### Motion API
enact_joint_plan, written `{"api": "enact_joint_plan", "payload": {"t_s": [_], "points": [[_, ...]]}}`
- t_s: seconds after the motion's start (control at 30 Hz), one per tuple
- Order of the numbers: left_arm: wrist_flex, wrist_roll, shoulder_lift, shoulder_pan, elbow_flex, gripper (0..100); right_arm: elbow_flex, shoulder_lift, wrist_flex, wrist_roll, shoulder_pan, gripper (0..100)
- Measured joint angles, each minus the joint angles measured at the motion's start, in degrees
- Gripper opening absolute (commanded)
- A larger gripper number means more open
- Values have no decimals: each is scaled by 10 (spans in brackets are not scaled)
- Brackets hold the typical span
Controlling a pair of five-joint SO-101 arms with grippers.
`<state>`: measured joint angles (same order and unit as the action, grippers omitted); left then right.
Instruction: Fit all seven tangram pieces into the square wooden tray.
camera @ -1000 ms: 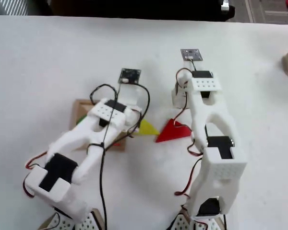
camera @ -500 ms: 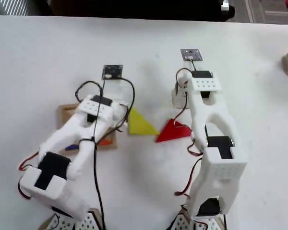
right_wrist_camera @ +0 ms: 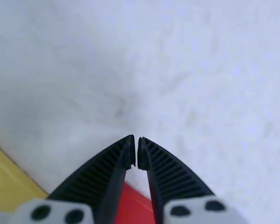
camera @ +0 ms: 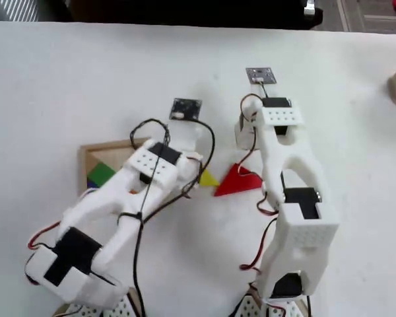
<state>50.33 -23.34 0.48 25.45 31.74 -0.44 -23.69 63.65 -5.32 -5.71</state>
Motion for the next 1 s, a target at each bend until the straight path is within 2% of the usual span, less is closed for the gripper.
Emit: {"api": "enact_joint_plan", "payload": {"t_s": [0.13,0.23,0.43,0.8,1.0], "points": [[-4,-48,4,0,1,358,0,0,0,0,-1,18],[3,-101,25,0,2,417,0,0,0,-4,0,18],[4,-162,33,-12,2,403,0,0,0,-5,1,18],[-15,-167,40,-19,2,405,0,0,-7,-5,0,18],[-15,-169,103,-24,-20,404,0,0,-7,-9,1,18]]}}
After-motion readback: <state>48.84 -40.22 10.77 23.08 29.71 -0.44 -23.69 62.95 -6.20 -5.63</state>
